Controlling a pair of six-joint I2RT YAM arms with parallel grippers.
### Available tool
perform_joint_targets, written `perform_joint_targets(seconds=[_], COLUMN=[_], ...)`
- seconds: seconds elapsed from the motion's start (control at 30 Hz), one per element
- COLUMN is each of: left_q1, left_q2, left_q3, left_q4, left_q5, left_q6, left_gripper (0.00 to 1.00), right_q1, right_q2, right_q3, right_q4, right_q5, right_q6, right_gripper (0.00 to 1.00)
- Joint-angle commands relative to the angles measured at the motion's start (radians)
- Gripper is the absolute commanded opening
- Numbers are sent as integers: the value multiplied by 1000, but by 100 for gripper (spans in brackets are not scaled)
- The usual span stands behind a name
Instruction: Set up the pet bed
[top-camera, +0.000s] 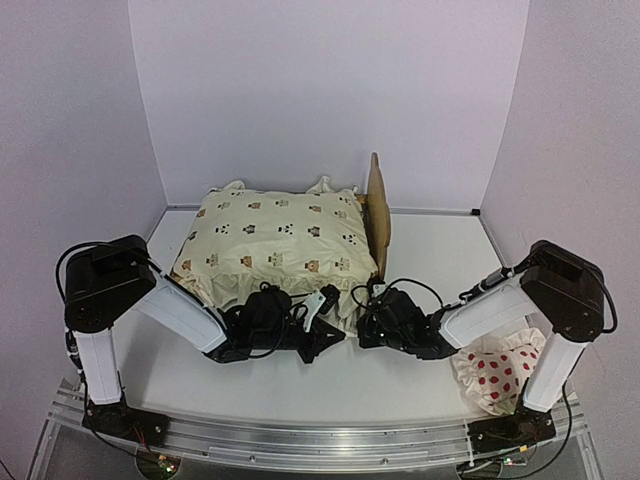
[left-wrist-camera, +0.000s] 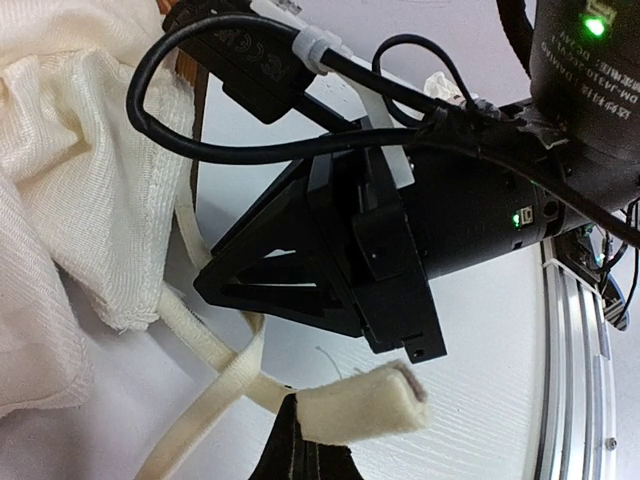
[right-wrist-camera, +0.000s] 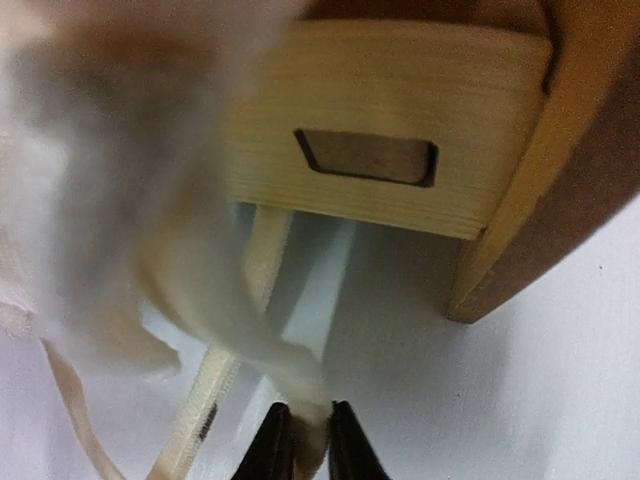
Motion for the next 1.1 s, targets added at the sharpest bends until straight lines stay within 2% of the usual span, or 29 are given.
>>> perform_joint_targets(seconds=[0.0,0.07,0.27,0.73,1.07], left_q1=[4,4,6,42,67], left_q2=[-53,-53,-29,156,228], left_q3=[19,24,110,413,503], left_q4=[4,-3,-113,-362,-424], left_q5=[15,14,-3,53,84], left_q6=[-11,-11,-13,-68,-90], left_gripper=[0,0,0,0,0], right_q1=[-8,-9,-8,-9,-9], right_q2=[-4,-20,-90,-284,-371], right_q3=[-18,-25,-55,-125,-138], right_q4=[35,37,38,-10,-75], right_q5=[25,19,-17,-98,-100], right_q6=[27,22,-4,-86,-114], right_gripper=[7,0,0,0,0])
